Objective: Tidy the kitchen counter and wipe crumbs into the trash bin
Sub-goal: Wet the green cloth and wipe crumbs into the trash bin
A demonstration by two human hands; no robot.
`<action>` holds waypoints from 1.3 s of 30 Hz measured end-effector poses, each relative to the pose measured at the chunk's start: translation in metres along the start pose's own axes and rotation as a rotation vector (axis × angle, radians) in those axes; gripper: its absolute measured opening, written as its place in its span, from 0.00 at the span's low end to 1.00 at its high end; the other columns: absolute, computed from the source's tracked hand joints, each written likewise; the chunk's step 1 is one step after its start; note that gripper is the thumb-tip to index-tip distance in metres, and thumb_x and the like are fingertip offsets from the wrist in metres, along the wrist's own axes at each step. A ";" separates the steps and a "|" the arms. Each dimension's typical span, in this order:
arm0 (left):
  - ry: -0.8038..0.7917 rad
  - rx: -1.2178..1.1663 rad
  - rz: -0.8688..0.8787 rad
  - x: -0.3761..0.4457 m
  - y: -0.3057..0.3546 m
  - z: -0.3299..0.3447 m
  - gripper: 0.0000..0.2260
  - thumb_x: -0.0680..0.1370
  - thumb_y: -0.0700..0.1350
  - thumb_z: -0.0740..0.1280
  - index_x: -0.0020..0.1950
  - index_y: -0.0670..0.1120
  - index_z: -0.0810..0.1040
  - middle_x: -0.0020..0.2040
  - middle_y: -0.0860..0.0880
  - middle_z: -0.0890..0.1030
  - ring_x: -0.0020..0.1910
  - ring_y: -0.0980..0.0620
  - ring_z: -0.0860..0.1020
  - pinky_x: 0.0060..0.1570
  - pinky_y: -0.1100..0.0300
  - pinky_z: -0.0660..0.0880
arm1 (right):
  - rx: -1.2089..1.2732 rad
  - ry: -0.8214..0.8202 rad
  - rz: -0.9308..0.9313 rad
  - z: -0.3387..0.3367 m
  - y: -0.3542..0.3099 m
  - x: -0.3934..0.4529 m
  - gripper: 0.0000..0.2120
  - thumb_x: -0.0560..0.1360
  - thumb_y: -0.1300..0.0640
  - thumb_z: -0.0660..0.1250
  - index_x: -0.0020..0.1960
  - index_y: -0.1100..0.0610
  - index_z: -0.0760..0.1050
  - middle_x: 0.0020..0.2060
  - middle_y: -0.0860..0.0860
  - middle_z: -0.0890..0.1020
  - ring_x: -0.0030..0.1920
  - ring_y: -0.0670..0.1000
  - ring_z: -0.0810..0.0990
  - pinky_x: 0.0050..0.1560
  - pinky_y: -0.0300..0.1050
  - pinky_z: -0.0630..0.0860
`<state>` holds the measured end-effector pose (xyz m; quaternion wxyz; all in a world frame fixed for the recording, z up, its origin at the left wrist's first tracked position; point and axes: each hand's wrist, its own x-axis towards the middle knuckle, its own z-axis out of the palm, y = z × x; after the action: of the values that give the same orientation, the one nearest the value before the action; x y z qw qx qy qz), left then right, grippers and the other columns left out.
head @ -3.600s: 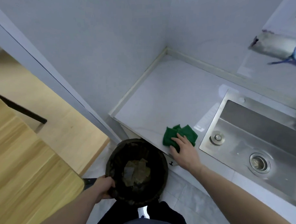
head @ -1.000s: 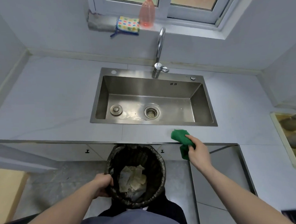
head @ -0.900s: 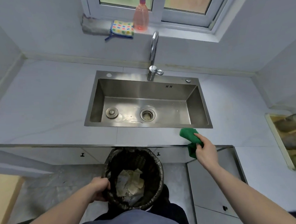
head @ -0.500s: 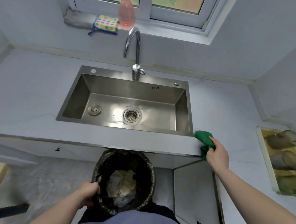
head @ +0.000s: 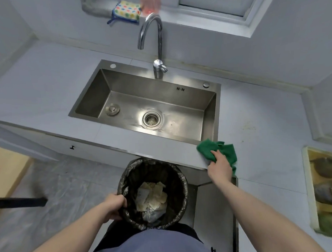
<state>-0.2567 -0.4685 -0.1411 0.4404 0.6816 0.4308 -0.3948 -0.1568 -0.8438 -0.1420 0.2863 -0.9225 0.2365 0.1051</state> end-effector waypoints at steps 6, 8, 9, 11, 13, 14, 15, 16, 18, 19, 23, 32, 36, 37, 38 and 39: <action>0.000 -0.016 0.013 -0.011 0.003 0.014 0.10 0.72 0.31 0.62 0.50 0.38 0.78 0.47 0.36 0.79 0.42 0.37 0.80 0.43 0.43 0.83 | -0.041 -0.227 -0.276 0.040 -0.038 -0.057 0.23 0.80 0.62 0.60 0.70 0.42 0.75 0.74 0.40 0.71 0.77 0.48 0.65 0.76 0.46 0.61; 0.000 -0.004 0.015 -0.013 0.004 0.016 0.09 0.72 0.31 0.62 0.50 0.38 0.78 0.47 0.35 0.79 0.42 0.37 0.80 0.43 0.44 0.83 | -0.041 -0.329 -0.377 0.047 -0.048 -0.074 0.21 0.81 0.58 0.60 0.69 0.40 0.75 0.71 0.39 0.74 0.73 0.47 0.70 0.75 0.44 0.64; -0.001 0.001 0.016 -0.013 0.004 0.017 0.09 0.72 0.31 0.63 0.50 0.38 0.78 0.48 0.35 0.80 0.42 0.37 0.80 0.43 0.45 0.83 | -0.035 -0.367 -0.418 0.048 -0.051 -0.081 0.21 0.81 0.57 0.61 0.69 0.40 0.75 0.70 0.39 0.76 0.71 0.47 0.72 0.74 0.44 0.65; -0.009 0.006 0.018 -0.015 0.006 0.018 0.10 0.72 0.31 0.63 0.51 0.38 0.78 0.49 0.35 0.80 0.43 0.37 0.80 0.41 0.46 0.83 | -0.001 -0.389 -0.463 0.043 -0.053 -0.087 0.20 0.81 0.56 0.61 0.69 0.40 0.75 0.68 0.39 0.77 0.69 0.47 0.74 0.72 0.44 0.67; -0.022 0.017 0.020 -0.018 0.008 0.019 0.11 0.72 0.31 0.62 0.52 0.38 0.77 0.47 0.36 0.80 0.42 0.38 0.80 0.38 0.49 0.82 | 0.052 -0.341 -0.448 0.030 -0.049 -0.085 0.21 0.81 0.57 0.62 0.69 0.39 0.75 0.68 0.39 0.78 0.68 0.46 0.75 0.72 0.43 0.68; -0.029 0.022 0.020 -0.020 0.009 0.019 0.11 0.72 0.31 0.62 0.52 0.38 0.77 0.47 0.36 0.80 0.42 0.38 0.80 0.36 0.51 0.82 | 0.084 -0.304 -0.425 0.021 -0.045 -0.080 0.21 0.81 0.58 0.62 0.69 0.40 0.75 0.67 0.40 0.78 0.67 0.46 0.75 0.72 0.42 0.68; -0.035 0.030 0.022 -0.022 0.011 0.020 0.11 0.72 0.31 0.62 0.52 0.39 0.77 0.47 0.37 0.80 0.41 0.39 0.80 0.34 0.53 0.81 | 0.120 -0.262 -0.396 0.011 -0.040 -0.074 0.22 0.80 0.59 0.63 0.69 0.40 0.75 0.67 0.40 0.78 0.67 0.46 0.76 0.72 0.42 0.68; -0.042 0.039 0.024 -0.023 0.013 0.021 0.11 0.73 0.31 0.62 0.53 0.39 0.77 0.46 0.38 0.80 0.40 0.40 0.80 0.31 0.54 0.80 | 0.155 -0.215 -0.366 -0.001 -0.034 -0.066 0.22 0.80 0.60 0.63 0.69 0.40 0.76 0.67 0.41 0.79 0.66 0.46 0.76 0.71 0.42 0.68; -0.058 0.056 0.034 -0.025 0.017 0.026 0.12 0.73 0.30 0.61 0.53 0.39 0.77 0.46 0.38 0.79 0.40 0.41 0.80 0.30 0.56 0.79 | 0.206 -0.103 -0.300 -0.028 -0.019 -0.047 0.23 0.80 0.62 0.63 0.69 0.41 0.76 0.66 0.43 0.79 0.65 0.47 0.77 0.69 0.43 0.70; -0.066 0.061 0.040 -0.025 0.020 0.029 0.12 0.73 0.30 0.60 0.53 0.39 0.77 0.45 0.38 0.79 0.40 0.40 0.80 0.31 0.55 0.79 | 0.221 -0.042 -0.267 -0.041 -0.010 -0.036 0.23 0.80 0.62 0.63 0.69 0.42 0.76 0.66 0.44 0.79 0.65 0.49 0.77 0.68 0.44 0.71; -0.078 0.087 0.063 -0.029 0.030 0.046 0.10 0.72 0.29 0.60 0.48 0.39 0.77 0.43 0.38 0.77 0.40 0.39 0.78 0.39 0.50 0.80 | 0.225 0.171 -0.126 -0.087 0.027 0.002 0.23 0.79 0.62 0.62 0.70 0.45 0.76 0.67 0.49 0.80 0.66 0.54 0.77 0.68 0.45 0.71; -0.109 0.138 0.084 -0.033 0.038 0.072 0.10 0.74 0.29 0.61 0.52 0.37 0.78 0.44 0.38 0.78 0.39 0.41 0.77 0.32 0.55 0.77 | 0.142 0.298 0.060 -0.135 0.071 0.063 0.23 0.80 0.61 0.59 0.73 0.47 0.73 0.69 0.53 0.77 0.68 0.59 0.75 0.70 0.53 0.72; -0.122 0.142 0.091 -0.034 0.043 0.075 0.12 0.74 0.29 0.60 0.53 0.39 0.76 0.46 0.39 0.78 0.40 0.42 0.77 0.37 0.53 0.79 | 0.101 0.248 0.073 -0.132 0.060 0.097 0.23 0.80 0.61 0.58 0.73 0.46 0.73 0.69 0.53 0.78 0.67 0.59 0.75 0.69 0.53 0.72; -0.124 0.142 0.086 -0.034 0.044 0.076 0.12 0.74 0.29 0.59 0.54 0.39 0.76 0.45 0.39 0.78 0.40 0.43 0.77 0.37 0.54 0.79 | 0.095 0.227 0.072 -0.129 0.057 0.105 0.23 0.81 0.60 0.58 0.73 0.46 0.73 0.69 0.53 0.78 0.67 0.59 0.75 0.69 0.53 0.72; -0.120 0.141 0.079 -0.033 0.044 0.077 0.13 0.74 0.29 0.59 0.55 0.39 0.76 0.45 0.39 0.78 0.40 0.43 0.77 0.36 0.53 0.79 | 0.085 0.203 0.071 -0.125 0.054 0.114 0.23 0.81 0.60 0.59 0.73 0.46 0.73 0.69 0.54 0.78 0.67 0.59 0.75 0.69 0.52 0.72; -0.115 0.141 0.071 -0.031 0.044 0.078 0.13 0.74 0.29 0.60 0.55 0.38 0.76 0.45 0.39 0.78 0.40 0.42 0.78 0.37 0.52 0.80 | 0.064 0.168 0.073 -0.120 0.052 0.121 0.23 0.81 0.60 0.59 0.74 0.47 0.72 0.69 0.55 0.77 0.68 0.60 0.75 0.69 0.51 0.71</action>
<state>-0.2374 -0.5597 -0.1240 0.4288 0.7020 0.3517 -0.4468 -0.0704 -0.9966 -0.1089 0.2908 -0.9092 0.2964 0.0303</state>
